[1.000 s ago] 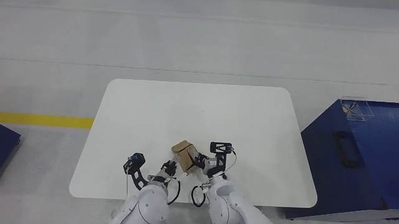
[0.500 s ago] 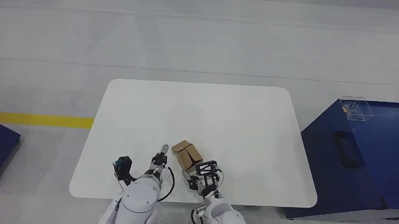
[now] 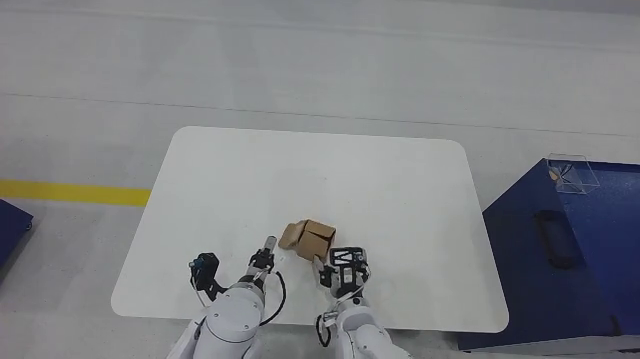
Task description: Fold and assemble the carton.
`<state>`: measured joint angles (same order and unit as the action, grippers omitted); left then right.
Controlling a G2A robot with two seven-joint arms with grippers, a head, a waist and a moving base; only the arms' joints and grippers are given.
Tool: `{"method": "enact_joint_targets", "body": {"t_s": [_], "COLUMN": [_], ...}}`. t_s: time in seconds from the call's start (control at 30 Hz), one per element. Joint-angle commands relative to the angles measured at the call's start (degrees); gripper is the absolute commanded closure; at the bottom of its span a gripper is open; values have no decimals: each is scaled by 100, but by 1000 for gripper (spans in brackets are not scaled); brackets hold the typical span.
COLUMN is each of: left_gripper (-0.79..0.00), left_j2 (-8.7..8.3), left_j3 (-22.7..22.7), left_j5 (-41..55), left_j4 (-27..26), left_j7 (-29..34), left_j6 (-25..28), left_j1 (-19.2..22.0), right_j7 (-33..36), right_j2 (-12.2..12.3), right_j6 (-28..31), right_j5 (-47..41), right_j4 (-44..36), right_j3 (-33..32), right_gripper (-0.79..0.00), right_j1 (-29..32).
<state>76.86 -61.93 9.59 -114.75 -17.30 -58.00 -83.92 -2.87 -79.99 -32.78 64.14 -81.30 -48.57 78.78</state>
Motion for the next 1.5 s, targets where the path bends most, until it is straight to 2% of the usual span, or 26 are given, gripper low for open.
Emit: {"method": "enact_joint_targets", "body": {"t_s": [0.0, 0.2, 0.37, 0.5, 0.67, 0.77, 0.83, 1.1, 1.17, 1.2, 1.27, 1.33, 1.4, 1.47], "left_gripper": [-785, -785, -785, -785, -785, -785, -785, -785, -785, -785, -785, -785, -785, -785], "left_j2": [2, 3, 3, 9, 131, 224, 257, 260, 260, 285, 378, 510, 634, 733], "left_j3": [39, 124, 124, 107, -44, -97, -75, -78, -78, -161, -170, 53, 291, 551], "left_j5": [-49, -193, -193, -117, 838, 1609, 1813, 1794, 1794, 2074, 2447, 2851, 3135, 3336], "left_j4": [18, 31, 31, -6, 339, 733, 1081, 1141, 1141, 1145, 1423, 1834, 2272, 2647], "left_j7": [54, 231, 231, 293, 537, 786, 993, 979, 979, 886, 319, -130, -346, -276], "left_j6": [0, 0, 0, 124, 1359, 2654, 3331, 3411, 3411, 3601, 4327, 5108, 5981, 6514], "left_j1": [18, 78, 78, 69, 40, 66, 103, 113, 113, 103, 164, 310, 429, 508], "right_j7": [33, 183, 687, 1019, 973, 831, 645, 605, 392, 141, -134, -342, -520, -587], "right_j2": [8, -5, 22, 137, 198, 179, 146, 137, 145, 131, 77, 50, 21, 2], "right_j6": [-20, -39, 110, 194, 311, 426, 499, 506, 459, 184, 39, -19, -85, 28], "right_j5": [-61, -40, 76, 285, 62, -152, -420, -513, -198, 105, 214, 235, 260, 225], "right_j4": [-63, -47, -185, -859, -1471, -1416, -1364, -1365, -1275, -1170, -1148, -1132, -1061, -991], "right_j3": [-155, -392, -434, -831, -1353, -1444, -1478, -1496, -1501, -1470, -1288, -1280, -1254, -1242], "right_gripper": [-785, -785, -785, -785, -785, -785, -785, -785, -785, -785, -785, -785, -785, -785], "right_j1": [8, -53, 130, 446, 703, 691, 639, 631, 595, 544, 478, 449, 424, 386]}}
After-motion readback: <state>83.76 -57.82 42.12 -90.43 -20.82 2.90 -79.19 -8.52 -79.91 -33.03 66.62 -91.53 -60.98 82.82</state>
